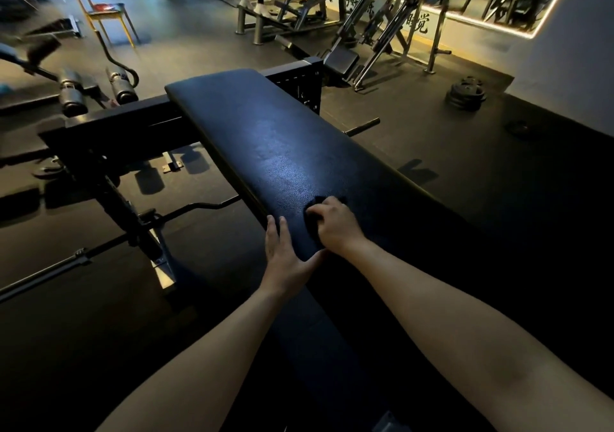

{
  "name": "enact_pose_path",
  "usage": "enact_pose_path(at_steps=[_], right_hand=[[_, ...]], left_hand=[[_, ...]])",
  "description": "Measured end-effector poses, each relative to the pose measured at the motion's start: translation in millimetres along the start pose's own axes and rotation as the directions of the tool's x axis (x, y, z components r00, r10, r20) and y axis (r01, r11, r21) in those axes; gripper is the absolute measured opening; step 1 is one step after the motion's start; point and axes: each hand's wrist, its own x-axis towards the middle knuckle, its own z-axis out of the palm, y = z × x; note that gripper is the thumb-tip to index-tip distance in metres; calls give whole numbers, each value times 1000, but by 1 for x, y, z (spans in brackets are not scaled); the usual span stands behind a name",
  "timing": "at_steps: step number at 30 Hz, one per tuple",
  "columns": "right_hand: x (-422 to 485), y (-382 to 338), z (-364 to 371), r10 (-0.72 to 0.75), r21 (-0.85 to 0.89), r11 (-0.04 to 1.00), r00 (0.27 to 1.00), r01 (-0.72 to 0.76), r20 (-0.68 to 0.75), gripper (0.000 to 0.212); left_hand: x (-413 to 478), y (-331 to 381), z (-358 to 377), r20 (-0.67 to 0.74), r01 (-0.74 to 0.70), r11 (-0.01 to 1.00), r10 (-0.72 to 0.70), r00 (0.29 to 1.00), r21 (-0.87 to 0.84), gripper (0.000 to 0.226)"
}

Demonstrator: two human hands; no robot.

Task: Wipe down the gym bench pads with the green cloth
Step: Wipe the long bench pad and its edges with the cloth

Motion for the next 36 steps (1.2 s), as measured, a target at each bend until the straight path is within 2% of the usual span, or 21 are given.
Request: enact_pose_path(at_steps=[3,5,6,8,10,11,16,19,21,24,26,28,30,33,36], right_hand=[[-6,-10,2,-167,36,986,978,164,125,33],[6,-3,-5,-189,42,982,978,186,89,33],[15,5,-9,-153,30,988,988,153,17,34],[33,18,-14,15,14,1000,993,-14,-121,38],[40,17,-7,142,21,990,980,-140,-137,41],[39,11,2,140,25,990,983,-138,-122,41],[16,-17,18,-144,63,988,989,141,43,33],[-4,-20,14,-277,138,956,952,259,130,33],[-13,-14,6,-317,154,943,938,296,139,34],[-16,13,-14,-216,87,973,976,214,12,37],[-18,48,-35,-65,-15,998,993,64,-100,39],[-23,78,-51,97,-112,987,985,-114,-143,41],[-30,86,-54,188,-116,971,967,-209,-171,42],[-35,59,-36,183,-45,980,964,-195,-195,38],[-43,29,-17,26,-40,999,992,-31,-125,30]], left_hand=[[-9,-7,2,-41,69,997,-71,997,-42,124],[-16,-6,6,-64,126,987,-133,989,-100,120],[-18,-5,8,-63,131,984,-139,988,-122,119],[-16,-5,8,-41,129,983,-136,990,-133,119],[-14,-6,6,-30,133,981,-138,990,-139,119],[-14,-7,6,-30,139,979,-145,989,-149,119],[-14,-10,4,19,151,968,-151,988,-202,122],[-14,-4,4,2,144,988,-144,990,-58,123],[-16,6,7,-13,154,988,-154,988,17,121],[-22,13,13,-41,192,981,-190,981,43,118],[-27,14,16,-69,186,981,-182,981,57,115],[-28,14,18,-87,187,981,-183,979,43,113],[-30,15,18,-80,175,985,-174,981,3,112],[-26,11,14,-14,181,979,-183,983,-91,112],[-22,2,2,153,232,913,-190,970,-335,125]])
